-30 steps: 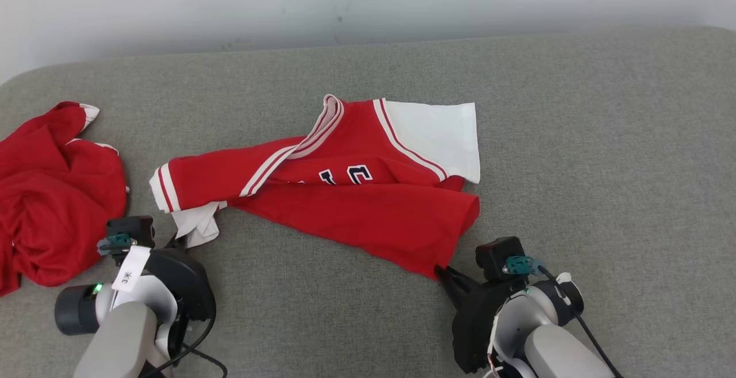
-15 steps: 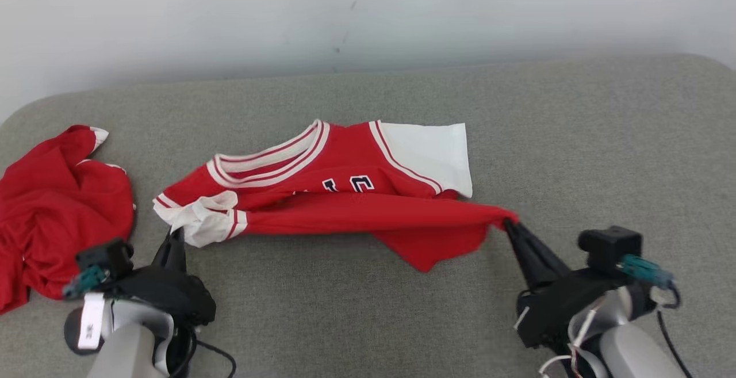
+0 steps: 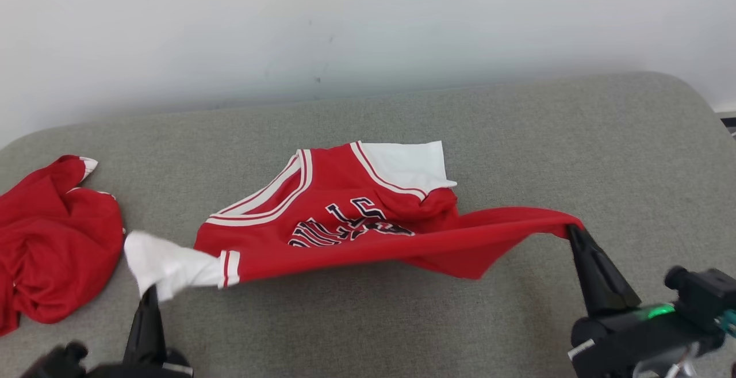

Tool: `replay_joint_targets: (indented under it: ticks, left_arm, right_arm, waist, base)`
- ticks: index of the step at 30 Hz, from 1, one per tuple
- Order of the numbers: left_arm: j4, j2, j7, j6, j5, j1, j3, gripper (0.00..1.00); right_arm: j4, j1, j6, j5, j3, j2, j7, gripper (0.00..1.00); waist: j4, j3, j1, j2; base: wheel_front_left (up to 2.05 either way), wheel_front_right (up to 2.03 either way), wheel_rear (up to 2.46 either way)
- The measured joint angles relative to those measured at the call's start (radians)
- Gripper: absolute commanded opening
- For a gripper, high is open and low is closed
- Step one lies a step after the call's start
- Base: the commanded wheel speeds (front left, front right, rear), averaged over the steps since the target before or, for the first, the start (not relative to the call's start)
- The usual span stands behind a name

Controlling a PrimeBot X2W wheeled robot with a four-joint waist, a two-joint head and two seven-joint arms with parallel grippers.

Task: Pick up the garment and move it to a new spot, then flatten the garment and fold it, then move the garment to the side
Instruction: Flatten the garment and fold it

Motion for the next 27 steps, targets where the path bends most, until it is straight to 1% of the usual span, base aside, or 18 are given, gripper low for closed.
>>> replay_joint_targets:
  ticks: [2, 6, 9, 12, 15, 16, 18, 19, 20, 23, 24, 25, 26, 27]
  left_arm:
    - [-0.066, -0.001, 0.000, -0.001, -0.044, 0.072, 0.002, 0.00]
    - [-0.210, -0.005, 0.021, -0.010, -0.125, 0.195, -0.030, 0.00]
    - [-0.351, -0.004, 0.043, -0.017, -0.180, 0.240, -0.055, 0.00]
    - [-0.502, 0.003, 0.075, -0.016, -0.239, 0.265, -0.071, 0.00]
    - [-0.616, 0.011, 0.142, -0.008, -0.300, 0.266, -0.120, 0.00]
    - [-0.638, 0.011, 0.166, -0.008, -0.312, 0.258, -0.139, 0.00]
    - [-0.640, 0.012, 0.213, -0.007, -0.304, 0.194, -0.173, 0.00]
    - [-0.635, 0.011, 0.235, 0.006, -0.308, 0.140, -0.179, 0.00]
    - [-0.613, 0.011, 0.256, 0.033, -0.309, 0.069, -0.180, 0.00]
    - [-0.499, 0.007, 0.284, 0.137, -0.298, -0.193, -0.160, 0.00]
    - [-0.456, 0.004, 0.285, 0.170, -0.269, -0.282, -0.144, 0.00]
    - [-0.413, 0.003, 0.281, 0.205, -0.259, -0.374, -0.126, 0.00]
    - [-0.382, 0.001, 0.268, 0.238, -0.213, -0.465, -0.106, 0.00]
    - [-0.378, 0.002, 0.249, 0.257, -0.172, -0.542, -0.095, 0.00]
  right_arm:
    - [-0.059, 0.046, -0.015, 0.005, -0.020, -0.003, -0.001, 0.00]
    - [-0.185, 0.133, -0.031, 0.024, -0.099, -0.021, -0.019, 0.00]
    - [-0.287, 0.171, -0.038, 0.039, -0.160, -0.035, -0.036, 0.00]
    - [-0.374, 0.169, -0.042, 0.054, -0.195, -0.041, -0.045, 0.00]
    - [-0.381, 0.113, -0.042, 0.078, -0.192, -0.052, -0.022, 0.00]
    - [-0.361, 0.080, -0.041, 0.084, -0.180, -0.061, -0.002, 0.00]
    - [-0.269, -0.023, -0.032, 0.123, -0.139, -0.075, 0.049, 0.00]
    - [-0.214, -0.083, -0.025, 0.131, -0.117, -0.083, 0.075, 0.00]
    - [-0.143, -0.151, -0.023, 0.131, -0.094, -0.095, 0.105, 0.00]
    - [0.069, -0.402, -0.014, 0.137, -0.048, -0.112, 0.180, 0.00]
    - [0.124, -0.492, -0.014, 0.135, -0.041, -0.114, 0.195, 0.00]
    - [0.170, -0.581, -0.014, 0.118, -0.033, -0.124, 0.208, 0.00]
    - [0.194, -0.664, -0.014, 0.101, -0.038, -0.133, 0.211, 0.00]
    - [0.198, -0.735, -0.014, 0.084, -0.050, -0.141, 0.205, 0.00]
  waist:
    - [-0.006, 0.002, 0.0000, 0.0000]
    - [-0.012, 0.022, 0.0000, 0.0000]
    - [-0.014, 0.044, 0.0000, 0.0000]
    - [-0.016, 0.069, 0.0001, 0.0000]
    - [-0.017, 0.096, 0.0001, 0.0000]
    - [-0.018, 0.107, 0.0001, 0.0000]
    - [-0.019, 0.130, 0.0001, 0.0000]
    - [-0.020, 0.142, 0.0002, 0.0001]
    - [-0.020, 0.154, 0.0003, 0.0000]
    - [-0.021, 0.194, 0.0005, 0.0001]
    - [-0.021, 0.208, 0.0005, 0.0002]
    - [-0.021, 0.221, 0.0006, 0.0002]
    - [-0.021, 0.235, 0.0006, 0.0002]
    - [-0.021, 0.249, 0.0007, 0.0002]
  base:
    - [0.00, 0.00, 0.00]
    - [0.00, 0.00, 0.00]
    - [0.00, 0.00, 0.00]
    - [0.00, 0.00, 0.00]
    - [0.00, 0.00, 0.00]
    - [0.00, 0.00, 0.00]
    - [0.00, 0.00, 0.00]
    - [0.00, 0.00, 0.00]
    - [0.00, 0.00, 0.00]
    - [0.00, 0.00, 0.00]
    - [0.00, 0.00, 0.00]
    - [0.00, 0.00, 0.00]
    - [0.00, 0.00, 0.00]
    - [0.00, 0.00, 0.00]
